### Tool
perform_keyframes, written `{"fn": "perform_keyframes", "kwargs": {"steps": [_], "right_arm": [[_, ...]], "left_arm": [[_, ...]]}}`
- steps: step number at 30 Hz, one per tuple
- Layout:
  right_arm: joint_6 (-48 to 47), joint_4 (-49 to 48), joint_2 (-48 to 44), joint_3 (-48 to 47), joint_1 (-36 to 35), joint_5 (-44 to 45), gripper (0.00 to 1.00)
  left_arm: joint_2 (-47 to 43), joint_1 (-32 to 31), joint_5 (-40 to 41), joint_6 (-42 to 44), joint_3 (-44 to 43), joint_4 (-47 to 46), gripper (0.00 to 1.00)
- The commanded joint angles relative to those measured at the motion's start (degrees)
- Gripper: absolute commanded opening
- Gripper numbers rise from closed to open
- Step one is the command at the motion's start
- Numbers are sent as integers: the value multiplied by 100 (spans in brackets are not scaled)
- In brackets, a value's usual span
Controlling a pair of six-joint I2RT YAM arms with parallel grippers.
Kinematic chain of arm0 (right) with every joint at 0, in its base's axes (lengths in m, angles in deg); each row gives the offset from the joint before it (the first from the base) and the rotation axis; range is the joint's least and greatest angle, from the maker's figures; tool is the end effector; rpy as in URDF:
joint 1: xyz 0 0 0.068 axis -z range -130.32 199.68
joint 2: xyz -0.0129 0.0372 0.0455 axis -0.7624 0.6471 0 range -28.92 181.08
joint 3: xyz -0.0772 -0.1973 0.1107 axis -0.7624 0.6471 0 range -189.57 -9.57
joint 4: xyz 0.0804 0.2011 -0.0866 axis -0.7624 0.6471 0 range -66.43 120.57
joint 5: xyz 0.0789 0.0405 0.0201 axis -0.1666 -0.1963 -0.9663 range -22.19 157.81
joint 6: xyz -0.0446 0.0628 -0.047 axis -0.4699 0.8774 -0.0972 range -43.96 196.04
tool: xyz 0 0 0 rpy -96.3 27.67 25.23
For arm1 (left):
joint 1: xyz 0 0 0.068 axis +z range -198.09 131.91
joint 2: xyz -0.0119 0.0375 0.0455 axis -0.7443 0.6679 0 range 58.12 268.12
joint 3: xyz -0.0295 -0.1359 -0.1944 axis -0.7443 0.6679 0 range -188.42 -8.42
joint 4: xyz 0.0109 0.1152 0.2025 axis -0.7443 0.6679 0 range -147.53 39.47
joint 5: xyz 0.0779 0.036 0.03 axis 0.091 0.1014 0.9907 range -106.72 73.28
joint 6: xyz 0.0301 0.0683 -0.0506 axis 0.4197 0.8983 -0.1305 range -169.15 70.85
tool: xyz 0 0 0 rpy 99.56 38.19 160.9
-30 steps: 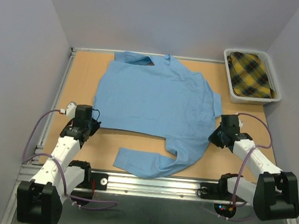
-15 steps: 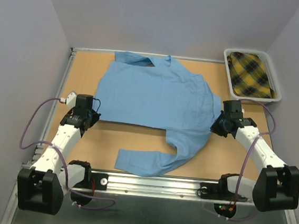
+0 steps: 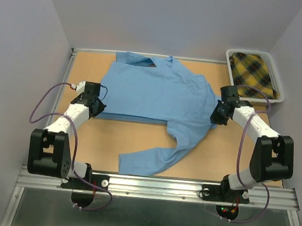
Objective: Fold and stack the long sleeve shirts
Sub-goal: Fold the shirt
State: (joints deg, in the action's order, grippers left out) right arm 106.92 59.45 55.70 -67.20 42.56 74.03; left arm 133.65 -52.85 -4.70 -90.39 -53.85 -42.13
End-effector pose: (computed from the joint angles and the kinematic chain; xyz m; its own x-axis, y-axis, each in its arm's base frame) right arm 0.2862 0.0269 0.1603 -0.7961 0.4147 -0.4408 0.3895 0.9085 0.1513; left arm 0.2860 -0.0069 0.1704 -0.4921 -0.6060 -0.6249 -0.5169 0.7811 -0.3504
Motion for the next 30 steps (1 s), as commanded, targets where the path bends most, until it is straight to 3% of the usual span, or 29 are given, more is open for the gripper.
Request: {"fn": "perform_keyframes", "kwargs": {"steps": [1, 14, 18, 23, 26, 27, 30], "right_arm": [[-283, 86, 335, -504, 52, 283, 2], [-345, 86, 1065, -1031, 105, 336, 9], [-319, 86, 1223, -1102, 105, 363, 15], [-292, 86, 1268, -1032, 105, 415, 24], [-284, 86, 1197, -935, 114, 494, 27], [-275, 77, 1136, -926, 114, 520, 34], [-310, 77, 978, -1022, 114, 433, 42]], "left_arm": [[426, 80, 249, 352, -387, -291, 5], [1219, 80, 144, 634, -915, -538, 8], [1385, 80, 82, 634, -950, -582, 14], [1518, 80, -58, 634, -1003, -608, 33], [1491, 80, -59, 634, -1038, -608, 56], [1448, 80, -67, 625, -1047, -617, 67], [1325, 80, -102, 634, -1178, -565, 78]]}}
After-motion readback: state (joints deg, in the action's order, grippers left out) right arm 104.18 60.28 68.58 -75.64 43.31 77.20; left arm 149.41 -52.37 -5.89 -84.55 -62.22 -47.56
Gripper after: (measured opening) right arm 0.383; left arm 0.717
